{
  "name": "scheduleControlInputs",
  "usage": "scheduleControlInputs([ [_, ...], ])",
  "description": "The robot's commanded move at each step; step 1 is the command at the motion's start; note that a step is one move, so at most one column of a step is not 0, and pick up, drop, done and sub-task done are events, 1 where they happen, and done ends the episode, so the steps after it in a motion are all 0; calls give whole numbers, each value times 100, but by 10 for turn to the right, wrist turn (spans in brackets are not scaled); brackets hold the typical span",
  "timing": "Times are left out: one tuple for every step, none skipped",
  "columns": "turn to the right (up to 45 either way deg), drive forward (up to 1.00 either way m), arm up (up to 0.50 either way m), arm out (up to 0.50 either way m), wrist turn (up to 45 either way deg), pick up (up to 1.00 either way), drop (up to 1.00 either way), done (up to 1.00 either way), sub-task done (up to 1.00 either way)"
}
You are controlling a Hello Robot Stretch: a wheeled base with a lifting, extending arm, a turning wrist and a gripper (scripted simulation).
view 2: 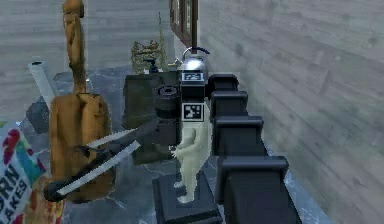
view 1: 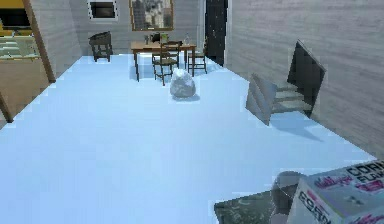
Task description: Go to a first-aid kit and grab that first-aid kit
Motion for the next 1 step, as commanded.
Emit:
scheduleControlInputs([
  [0,0,0,0,450,0,0,0,0],
])
